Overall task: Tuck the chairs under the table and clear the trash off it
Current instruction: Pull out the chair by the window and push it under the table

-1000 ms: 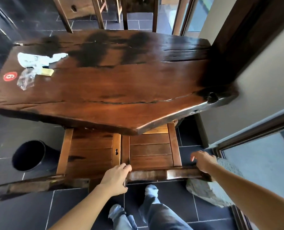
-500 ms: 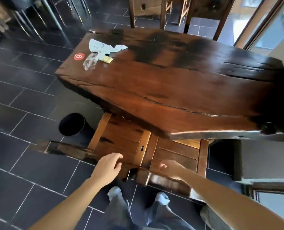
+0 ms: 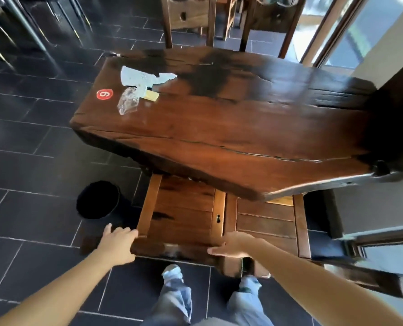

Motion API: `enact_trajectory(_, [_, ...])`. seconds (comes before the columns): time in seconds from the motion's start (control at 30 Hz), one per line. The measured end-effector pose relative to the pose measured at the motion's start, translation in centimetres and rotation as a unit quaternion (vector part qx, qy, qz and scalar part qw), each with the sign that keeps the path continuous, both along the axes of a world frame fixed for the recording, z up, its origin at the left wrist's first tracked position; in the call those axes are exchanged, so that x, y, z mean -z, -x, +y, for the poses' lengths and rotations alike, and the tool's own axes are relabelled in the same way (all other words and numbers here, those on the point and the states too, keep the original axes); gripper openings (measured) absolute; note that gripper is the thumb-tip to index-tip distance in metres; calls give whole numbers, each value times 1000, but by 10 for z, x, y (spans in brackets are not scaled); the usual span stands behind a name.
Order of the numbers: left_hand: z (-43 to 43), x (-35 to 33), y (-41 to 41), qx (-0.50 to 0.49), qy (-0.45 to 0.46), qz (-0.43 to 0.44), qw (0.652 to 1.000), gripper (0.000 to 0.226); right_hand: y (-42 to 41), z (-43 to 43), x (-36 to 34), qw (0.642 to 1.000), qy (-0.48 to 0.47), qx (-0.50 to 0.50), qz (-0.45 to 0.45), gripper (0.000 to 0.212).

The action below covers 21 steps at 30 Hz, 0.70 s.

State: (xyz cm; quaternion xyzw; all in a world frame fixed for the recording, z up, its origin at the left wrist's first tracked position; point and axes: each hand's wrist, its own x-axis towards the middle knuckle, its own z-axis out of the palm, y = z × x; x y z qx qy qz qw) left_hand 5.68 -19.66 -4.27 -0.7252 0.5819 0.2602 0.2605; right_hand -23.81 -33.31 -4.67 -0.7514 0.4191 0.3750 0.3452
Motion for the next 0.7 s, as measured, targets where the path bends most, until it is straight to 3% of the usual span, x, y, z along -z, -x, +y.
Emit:
enact_trajectory(0.1, [4,-1,-29,45,-14,-38,998,48,-23,18,-15,991,1,-98,92,94])
enact_trajectory(0.17, [13,6,-25,84,-15,-90,992,58,-29,35,-14,986,37,-121,112,82])
enact_trajectory(0.27, [14,16,-16,116,-13,-163,980,79,-31,49,-10,987,82,-69,116,61])
enact_trajectory(0.33, [9,17,-14,112,-14,-192,975,79,-31,49,-12,985,81,-80,127,57])
enact_trajectory(0.5, [10,16,-11,141,-39,-205,968,62,-28,44,-20,983,69,-126,116,76])
enact_trajectory(0.7, [14,8,-13,173,-57,-194,964,73,-25,53,-21,981,98,-128,104,66])
